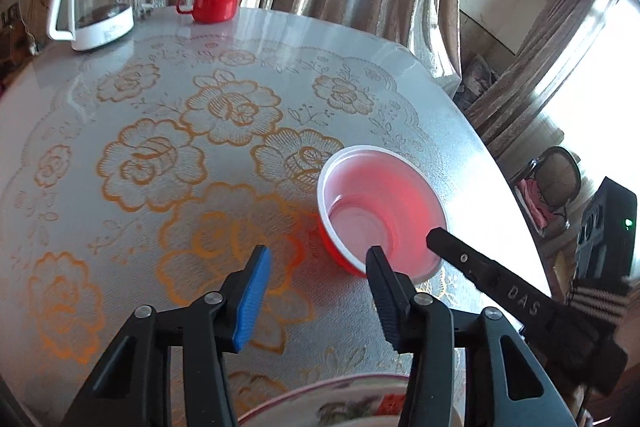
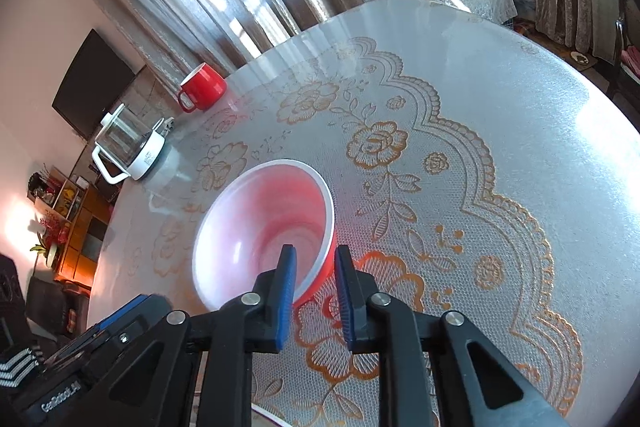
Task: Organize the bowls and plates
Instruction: 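Lift the red bowl with the right tool toward the steel basin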
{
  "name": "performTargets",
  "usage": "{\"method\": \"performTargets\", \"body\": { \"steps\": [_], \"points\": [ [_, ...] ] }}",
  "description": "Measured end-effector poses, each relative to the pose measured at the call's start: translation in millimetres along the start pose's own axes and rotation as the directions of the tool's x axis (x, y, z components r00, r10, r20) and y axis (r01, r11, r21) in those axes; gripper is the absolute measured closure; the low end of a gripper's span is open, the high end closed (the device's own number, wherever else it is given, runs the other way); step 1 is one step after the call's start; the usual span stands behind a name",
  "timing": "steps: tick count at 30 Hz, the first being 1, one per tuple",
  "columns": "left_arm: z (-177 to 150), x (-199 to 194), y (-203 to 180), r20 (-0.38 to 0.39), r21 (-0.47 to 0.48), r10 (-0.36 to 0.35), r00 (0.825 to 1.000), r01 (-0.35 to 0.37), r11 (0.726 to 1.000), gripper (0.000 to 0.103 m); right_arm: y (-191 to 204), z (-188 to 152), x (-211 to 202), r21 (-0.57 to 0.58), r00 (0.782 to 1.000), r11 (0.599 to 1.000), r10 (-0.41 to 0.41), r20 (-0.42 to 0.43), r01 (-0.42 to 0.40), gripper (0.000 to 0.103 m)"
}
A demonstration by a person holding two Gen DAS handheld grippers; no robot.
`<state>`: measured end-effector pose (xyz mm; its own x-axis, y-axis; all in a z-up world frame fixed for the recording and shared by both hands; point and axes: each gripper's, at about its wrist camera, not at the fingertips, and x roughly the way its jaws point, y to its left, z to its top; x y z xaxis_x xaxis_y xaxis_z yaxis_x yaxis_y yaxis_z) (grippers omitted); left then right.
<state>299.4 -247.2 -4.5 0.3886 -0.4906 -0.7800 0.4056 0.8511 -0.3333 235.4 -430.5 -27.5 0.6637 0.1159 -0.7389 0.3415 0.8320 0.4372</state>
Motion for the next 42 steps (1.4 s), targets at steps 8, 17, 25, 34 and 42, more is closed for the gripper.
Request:
{"method": "performTargets", "body": {
  "steps": [8, 17, 25, 34, 42],
  "points": [
    [-3.8, 13.9, -9.7, -0.032, 0.042, -0.054, 0.998, 0.055, 0.998, 0.076, 4.2, -1.8, 7.4, -0.036, 1.000, 0.999, -0.002, -0.015, 0.002, 0.093],
    [-13.9, -9.7, -1.3, -0.013, 0.017, -0.045, 0.999, 0.045, 0.999, 0.076, 12.2, -8.6, 0.1, -0.024, 0.999, 0.999, 0.042, -0.029, -0.043, 0.093],
    [-26.6, -48.2, 17.7, 0.041, -0.004, -0.003, 0.999, 0.003, 1.000, 0.076, 41.8, -24.5, -9.5, -0.065, 0.995, 0.994, 0.090, -0.040, -0.092, 0.093],
    [-50.4, -100.0, 40.4, 0.108, -0.019, 0.045, 0.993, -0.043, 0.999, 0.076, 83.5, -47.4, -22.4, -0.126, 0.987, 0.979, 0.153, -0.057, -0.159, 0.093],
    [-78.1, -138.2, 63.1, 0.141, -0.049, 0.072, 0.987, -0.066, 0.997, 0.076, 113.3, -73.5, -32.0, -0.159, 0.974, 0.963, 0.207, -0.086, -0.219, 0.093]
  ]
}}
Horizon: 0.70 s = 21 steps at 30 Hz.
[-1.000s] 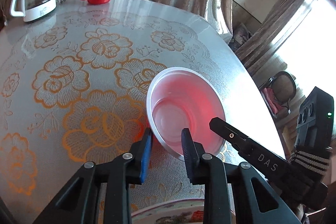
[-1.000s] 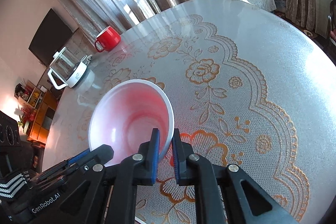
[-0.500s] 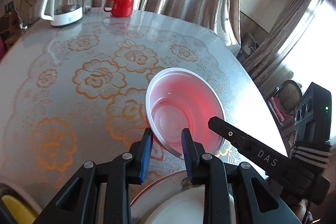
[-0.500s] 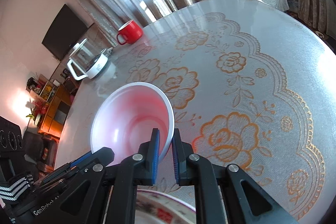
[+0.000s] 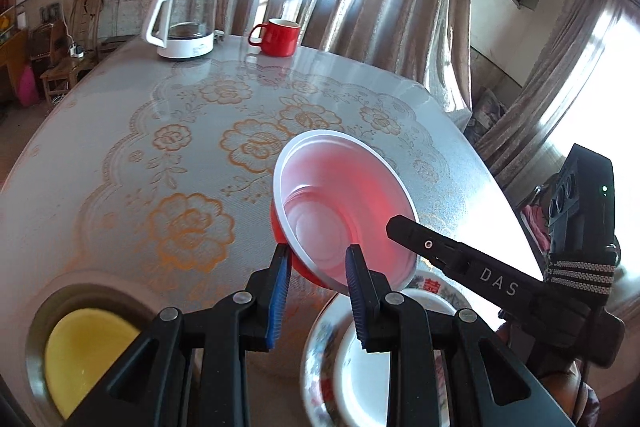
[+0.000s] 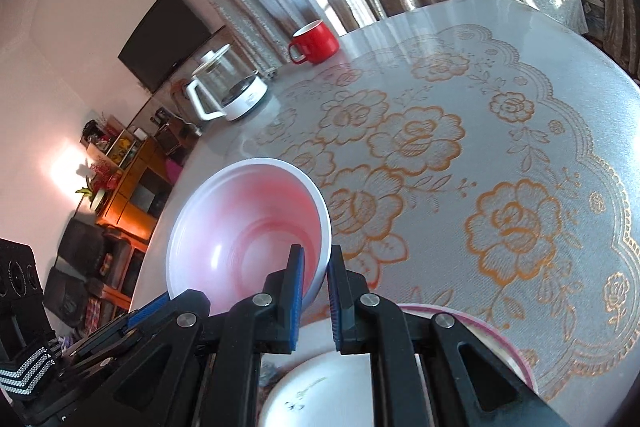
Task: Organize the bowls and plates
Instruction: 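Lift the red bowl with the right tool toward the steel basin, then lower the red bowl into the yellow bowl and open the right tool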
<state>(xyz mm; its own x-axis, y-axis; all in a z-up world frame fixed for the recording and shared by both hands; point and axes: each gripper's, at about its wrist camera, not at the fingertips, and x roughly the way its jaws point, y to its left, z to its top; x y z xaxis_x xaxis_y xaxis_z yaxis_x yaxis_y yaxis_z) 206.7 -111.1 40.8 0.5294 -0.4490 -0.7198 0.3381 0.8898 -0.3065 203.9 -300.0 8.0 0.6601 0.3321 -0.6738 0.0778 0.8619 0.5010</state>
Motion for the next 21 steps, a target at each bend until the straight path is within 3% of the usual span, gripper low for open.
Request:
{"method": "performTargets", "body": {
  "steps": [21],
  "points": [
    [-47.7, -78.6, 63.6, 0.081, -0.063, 0.033, 0.996, -0.028, 0.998, 0.075, 88.5, -48.5, 3.6, -0.129, 0.994, 0.986, 0.095, -0.061, -0.102, 0.092]
  ]
}}
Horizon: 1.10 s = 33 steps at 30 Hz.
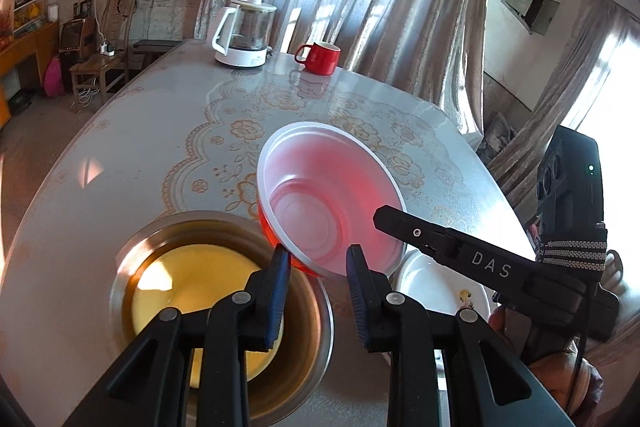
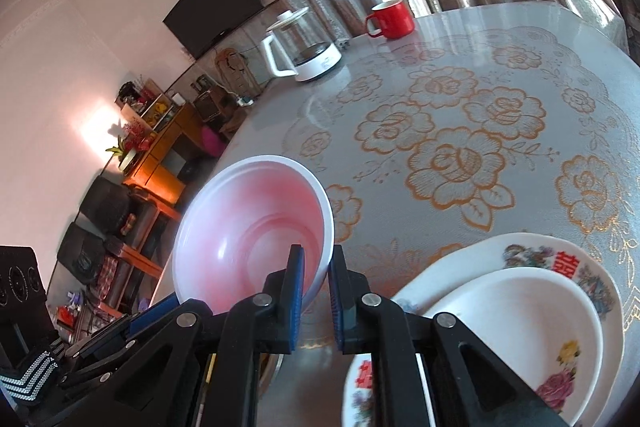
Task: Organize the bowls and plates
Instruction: 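Lower the red bowl into the yellow bowl and open the right tool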
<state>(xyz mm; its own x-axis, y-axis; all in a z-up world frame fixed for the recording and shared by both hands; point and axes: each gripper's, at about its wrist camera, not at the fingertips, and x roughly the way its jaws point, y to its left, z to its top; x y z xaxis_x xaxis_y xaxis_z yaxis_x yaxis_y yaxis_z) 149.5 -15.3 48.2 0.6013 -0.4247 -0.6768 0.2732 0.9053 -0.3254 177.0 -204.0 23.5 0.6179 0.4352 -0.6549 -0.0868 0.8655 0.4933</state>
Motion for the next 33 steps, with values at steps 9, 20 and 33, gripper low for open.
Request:
{"method": "performTargets", "body": {
  "steps": [9, 20, 33],
  "points": [
    [-17.9, -24.4, 34.1, 0.012, -0.049, 0.015, 1.000, -0.014, 0.999, 0.075, 38.3, -16.6, 15.7, -0.060, 0.998, 0.997, 0.045, -0.054, -0.049, 0.091],
    [-47.3, -28.7, 63.9, -0.025, -0.124, 0.019, 0.999, -0.022, 0.992, 0.075, 60.6, -37.3, 38.5, -0.118, 0.989, 0.991, 0.045, -0.138, -0.061, 0.090],
    [-63.1, -23.1, 81.5, -0.063, -0.151, 0.031, 0.998, -0.040, 0.988, 0.075, 62.0, -57.3, 54.6, -0.127, 0.978, 0.991, 0.020, -0.210, -0.048, 0.090]
  ]
}}
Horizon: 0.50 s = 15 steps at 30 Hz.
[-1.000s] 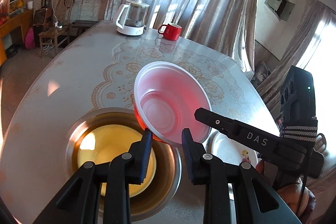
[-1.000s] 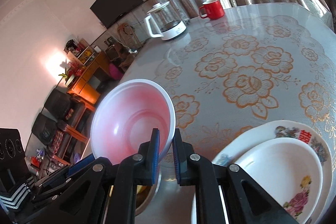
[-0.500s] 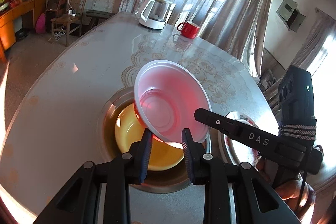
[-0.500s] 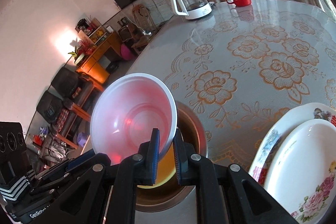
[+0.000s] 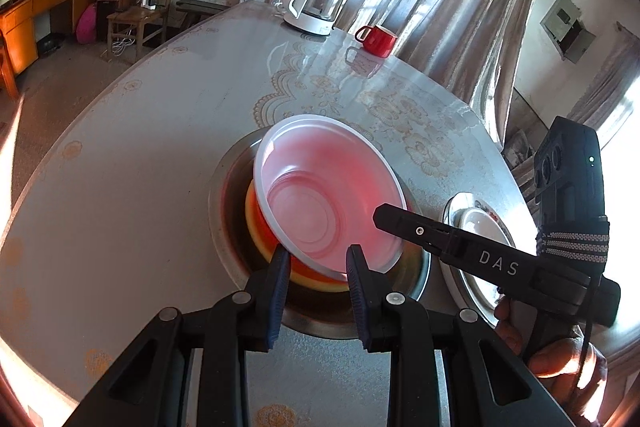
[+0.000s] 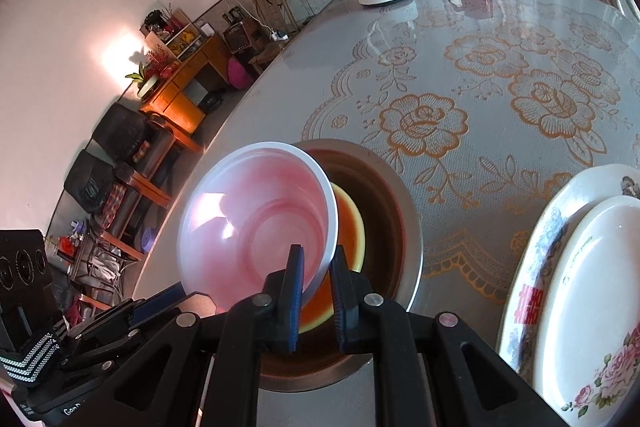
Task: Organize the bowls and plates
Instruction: 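Lower the red bowl into the yellow bowl and open the right tool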
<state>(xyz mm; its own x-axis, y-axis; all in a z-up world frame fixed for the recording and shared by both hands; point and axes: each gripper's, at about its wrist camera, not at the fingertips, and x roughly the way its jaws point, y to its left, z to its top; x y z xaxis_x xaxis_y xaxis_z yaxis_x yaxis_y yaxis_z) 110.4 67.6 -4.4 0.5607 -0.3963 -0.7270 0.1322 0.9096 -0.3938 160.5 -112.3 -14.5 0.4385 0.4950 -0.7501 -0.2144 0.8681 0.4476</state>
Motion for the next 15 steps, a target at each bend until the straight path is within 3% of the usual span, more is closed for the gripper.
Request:
{"method": "performTargets", "body": {
  "steps": [5, 7, 15],
  "points": [
    [-1.6, -2.0, 2.8, 0.003, -0.008, 0.003, 1.000, -0.003, 1.000, 0.067, 0.3, -0.4, 2.3, -0.003, 1.000, 1.000, -0.014, -0.008, 0.014, 0.090],
    [-2.3, -3.6, 3.2, 0.012, -0.009, 0.018, 1.000, -0.018, 1.000, 0.057, 0.0, -1.0, 2.1, -0.004, 1.000, 1.000, -0.023, -0.003, 0.023, 0.089],
    [-4.5, -5.2, 4.0, 0.036, 0.002, 0.038, 0.999, -0.038, 0.999, 0.060, 7.1, -3.3, 0.5, -0.064, 0.994, 0.993, -0.102, 0.029, 0.103, 0.089]
  ]
}}
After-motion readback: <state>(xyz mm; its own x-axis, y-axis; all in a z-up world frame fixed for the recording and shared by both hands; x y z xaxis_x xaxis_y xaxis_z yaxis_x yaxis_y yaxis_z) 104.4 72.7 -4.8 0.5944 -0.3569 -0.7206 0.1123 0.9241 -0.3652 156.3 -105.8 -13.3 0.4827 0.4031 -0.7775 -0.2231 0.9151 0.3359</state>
